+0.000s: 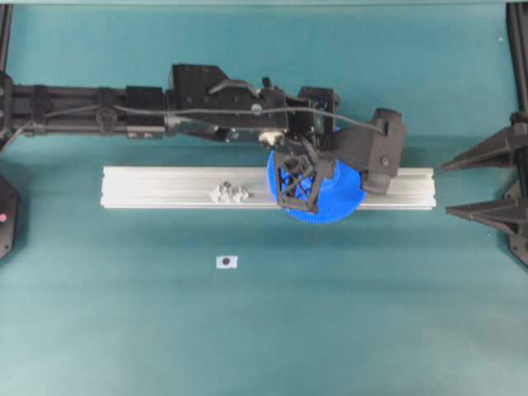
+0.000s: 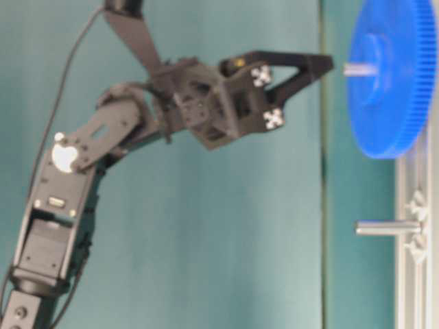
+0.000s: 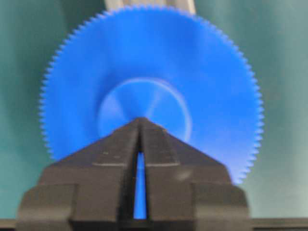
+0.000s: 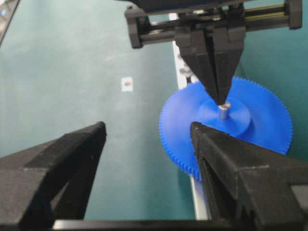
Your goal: Insert the large gear onto the shaft.
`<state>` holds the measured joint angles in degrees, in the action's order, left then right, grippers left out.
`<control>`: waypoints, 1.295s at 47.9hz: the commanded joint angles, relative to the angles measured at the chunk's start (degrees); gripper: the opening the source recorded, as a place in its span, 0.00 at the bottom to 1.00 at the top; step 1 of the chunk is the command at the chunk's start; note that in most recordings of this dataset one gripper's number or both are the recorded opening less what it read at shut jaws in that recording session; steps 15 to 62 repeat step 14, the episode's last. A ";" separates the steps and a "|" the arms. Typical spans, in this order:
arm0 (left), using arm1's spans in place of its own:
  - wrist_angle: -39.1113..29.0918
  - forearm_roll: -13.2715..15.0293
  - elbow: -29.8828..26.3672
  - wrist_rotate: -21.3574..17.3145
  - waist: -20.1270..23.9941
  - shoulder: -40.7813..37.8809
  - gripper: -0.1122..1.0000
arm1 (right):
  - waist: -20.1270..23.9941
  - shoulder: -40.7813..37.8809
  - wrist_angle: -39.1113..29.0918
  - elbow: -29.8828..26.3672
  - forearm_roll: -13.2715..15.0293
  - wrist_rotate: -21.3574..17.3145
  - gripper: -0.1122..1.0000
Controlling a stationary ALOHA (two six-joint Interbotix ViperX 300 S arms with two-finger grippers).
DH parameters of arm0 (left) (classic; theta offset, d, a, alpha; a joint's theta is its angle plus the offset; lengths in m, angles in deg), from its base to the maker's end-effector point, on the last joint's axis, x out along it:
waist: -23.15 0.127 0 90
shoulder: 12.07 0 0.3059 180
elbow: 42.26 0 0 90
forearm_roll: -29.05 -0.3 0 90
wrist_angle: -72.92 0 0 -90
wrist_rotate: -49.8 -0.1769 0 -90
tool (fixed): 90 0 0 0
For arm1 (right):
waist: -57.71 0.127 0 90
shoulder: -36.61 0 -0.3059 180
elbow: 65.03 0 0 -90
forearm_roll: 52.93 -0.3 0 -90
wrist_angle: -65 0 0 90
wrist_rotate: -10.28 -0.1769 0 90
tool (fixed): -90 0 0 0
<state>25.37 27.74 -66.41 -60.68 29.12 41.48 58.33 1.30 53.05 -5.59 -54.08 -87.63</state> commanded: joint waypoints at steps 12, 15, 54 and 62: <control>-3.69 0.00 -4.83 -0.26 0.70 5.71 0.11 | 0.09 -0.53 0.70 -0.97 -0.09 -0.44 0.80; -3.78 -0.18 -5.45 -0.26 0.70 6.77 0.11 | 0.09 -0.53 0.70 -0.97 -0.09 -0.44 0.80; -3.78 -0.18 -5.45 -0.26 0.70 6.77 0.11 | 0.09 -0.53 0.70 -0.97 -0.09 -0.44 0.80; -3.78 -0.18 -5.45 -0.26 0.70 6.77 0.11 | 0.09 -0.53 0.70 -0.97 -0.09 -0.44 0.80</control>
